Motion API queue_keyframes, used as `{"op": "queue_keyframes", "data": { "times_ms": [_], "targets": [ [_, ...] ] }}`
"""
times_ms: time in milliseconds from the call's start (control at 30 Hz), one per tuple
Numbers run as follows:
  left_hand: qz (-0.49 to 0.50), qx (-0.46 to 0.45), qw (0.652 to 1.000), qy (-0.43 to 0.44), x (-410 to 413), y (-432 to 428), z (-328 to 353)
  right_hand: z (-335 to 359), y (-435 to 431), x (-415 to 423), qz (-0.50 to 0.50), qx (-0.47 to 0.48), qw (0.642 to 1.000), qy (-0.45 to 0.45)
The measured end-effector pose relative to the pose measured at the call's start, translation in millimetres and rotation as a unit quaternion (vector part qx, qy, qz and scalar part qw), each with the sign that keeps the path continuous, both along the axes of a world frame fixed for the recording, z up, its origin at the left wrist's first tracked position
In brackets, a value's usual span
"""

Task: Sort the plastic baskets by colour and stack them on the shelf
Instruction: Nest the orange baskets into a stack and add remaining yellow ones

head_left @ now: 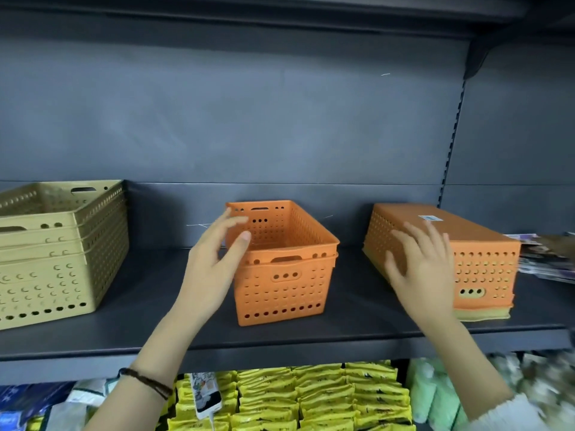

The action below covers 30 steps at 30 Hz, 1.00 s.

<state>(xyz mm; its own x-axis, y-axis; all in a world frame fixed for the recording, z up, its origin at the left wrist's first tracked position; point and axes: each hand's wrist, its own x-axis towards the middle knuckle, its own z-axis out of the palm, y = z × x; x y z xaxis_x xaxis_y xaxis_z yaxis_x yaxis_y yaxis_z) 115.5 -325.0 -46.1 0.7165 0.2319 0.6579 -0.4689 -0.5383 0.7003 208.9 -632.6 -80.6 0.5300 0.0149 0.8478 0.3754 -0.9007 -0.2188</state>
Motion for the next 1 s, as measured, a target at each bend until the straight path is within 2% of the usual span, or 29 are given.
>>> {"op": "queue_keyframes", "data": {
  "times_ms": [33,100,167,400,633,700,767,867,900,933,967,1000],
  "targets": [
    [0.026,0.084,0.996,-0.016,-2.2,-4.4,3.7,1.2,-9.2,3.1,-0.054,-0.006,0.998,0.003],
    [0.098,0.255,0.962,-0.032,0.0,-13.1,5.7,1.3,-20.4,9.9,-0.116,-0.024,0.992,0.034],
    [0.136,0.335,0.932,-0.028,4.4,-22.0,5.1,0.0,-23.6,15.5,-0.122,-0.047,0.991,0.039],
    [0.166,0.344,0.923,-0.053,13.1,-31.3,-1.8,-3.3,6.5,9.8,-0.057,-0.053,0.997,-0.02],
    [0.172,0.337,0.923,-0.073,24.4,-23.3,-5.5,5.5,21.3,-17.6,0.142,-0.055,0.988,-0.016],
    [0.188,0.341,0.916,-0.092,23.9,-24.2,-7.7,4.7,7.6,-22.7,0.124,-0.025,0.99,-0.057],
    [0.214,0.353,0.899,-0.149,19.5,-31.9,-11.0,-0.6,-11.0,-22.9,0.073,0.05,0.993,-0.074],
    [0.132,0.381,0.886,-0.228,12.4,-63.7,-24.3,-13.3,-32.4,-23.8,0.064,0.206,0.976,0.027],
    [0.082,0.382,0.897,-0.206,8.0,-80.4,-27.9,-18.7,-36.6,-24.2,0.091,0.238,0.965,0.065],
    [0.035,0.367,0.919,-0.141,3.8,-98.7,-29.8,-23.7,-39.4,-25.0,0.127,0.255,0.954,0.095],
    [0.01,0.342,0.938,-0.047,1.6,-115.3,-30.6,-28.0,-41.0,-26.3,0.16,0.263,0.944,0.119],
    [0.011,0.329,0.943,0.041,3.1,-128.8,-33.0,-31.3,-41.8,-27.7,0.182,0.267,0.936,0.14]
  ]
}}
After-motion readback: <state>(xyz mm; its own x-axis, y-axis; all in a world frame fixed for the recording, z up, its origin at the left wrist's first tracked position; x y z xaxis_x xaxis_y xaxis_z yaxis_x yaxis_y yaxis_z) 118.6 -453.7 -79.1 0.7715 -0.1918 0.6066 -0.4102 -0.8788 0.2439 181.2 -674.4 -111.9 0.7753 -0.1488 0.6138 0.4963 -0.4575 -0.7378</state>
